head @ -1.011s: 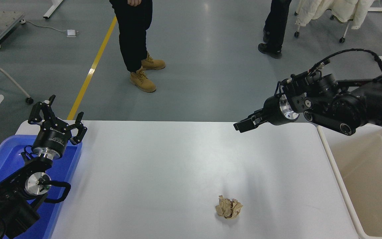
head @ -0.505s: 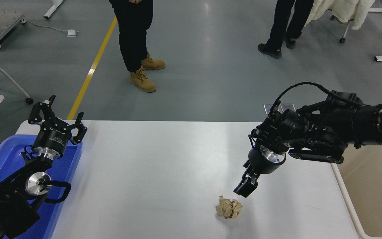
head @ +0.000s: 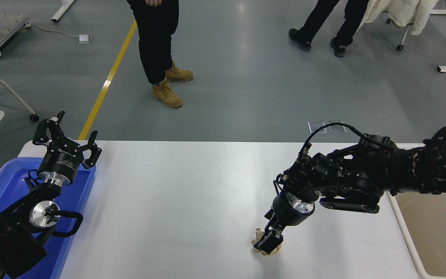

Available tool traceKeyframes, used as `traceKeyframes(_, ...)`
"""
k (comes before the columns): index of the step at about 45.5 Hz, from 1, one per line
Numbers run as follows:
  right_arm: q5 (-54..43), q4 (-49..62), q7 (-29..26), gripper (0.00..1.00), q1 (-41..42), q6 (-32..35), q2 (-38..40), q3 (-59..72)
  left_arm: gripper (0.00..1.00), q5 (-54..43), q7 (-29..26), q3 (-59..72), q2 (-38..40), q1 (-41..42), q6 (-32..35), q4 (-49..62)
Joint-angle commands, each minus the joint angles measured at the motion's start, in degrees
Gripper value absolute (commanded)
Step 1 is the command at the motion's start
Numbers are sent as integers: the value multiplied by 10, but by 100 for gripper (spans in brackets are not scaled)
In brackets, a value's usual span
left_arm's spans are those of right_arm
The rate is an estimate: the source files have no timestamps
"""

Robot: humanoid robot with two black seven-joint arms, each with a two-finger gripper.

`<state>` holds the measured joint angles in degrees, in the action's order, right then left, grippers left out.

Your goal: Clean the table surface

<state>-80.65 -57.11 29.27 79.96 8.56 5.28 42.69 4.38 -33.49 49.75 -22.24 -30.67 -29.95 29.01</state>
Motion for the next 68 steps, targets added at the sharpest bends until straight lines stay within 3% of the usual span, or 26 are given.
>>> traceKeyframes(1, 8, 40, 0, 99, -33, -31, 1, -2, 100, 0, 0, 0, 0, 0, 1, 0)
traceKeyframes(12, 8, 50, 0, 99, -86, -32, 3, -2, 100, -1, 0, 0, 0, 0, 1, 0)
traceKeyframes(41, 8, 97, 0, 96, -126, -77, 3, -4, 100, 0, 0, 0, 0, 0, 1, 0)
traceKeyframes(52, 8, 128, 4, 76, -142, -108, 3, 3, 100, -1, 0, 0, 0, 0, 0, 0)
traceKeyframes(55, 2, 126, 11, 58, -140, -108, 3, 19, 100, 0, 0, 0, 0, 0, 1, 0)
traceKeyframes(60, 4, 129, 28, 16, -132, -107, 3, 49, 100, 0, 0, 0, 0, 0, 0, 0)
traceKeyframes(64, 7, 129, 43, 0, -124, -106, 3, 53, 100, 0, 0, 0, 0, 0, 1, 0)
traceKeyframes(68, 8, 129, 61, 0, -118, -105, 3, 52, 100, 0, 0, 0, -1, 0, 0, 0)
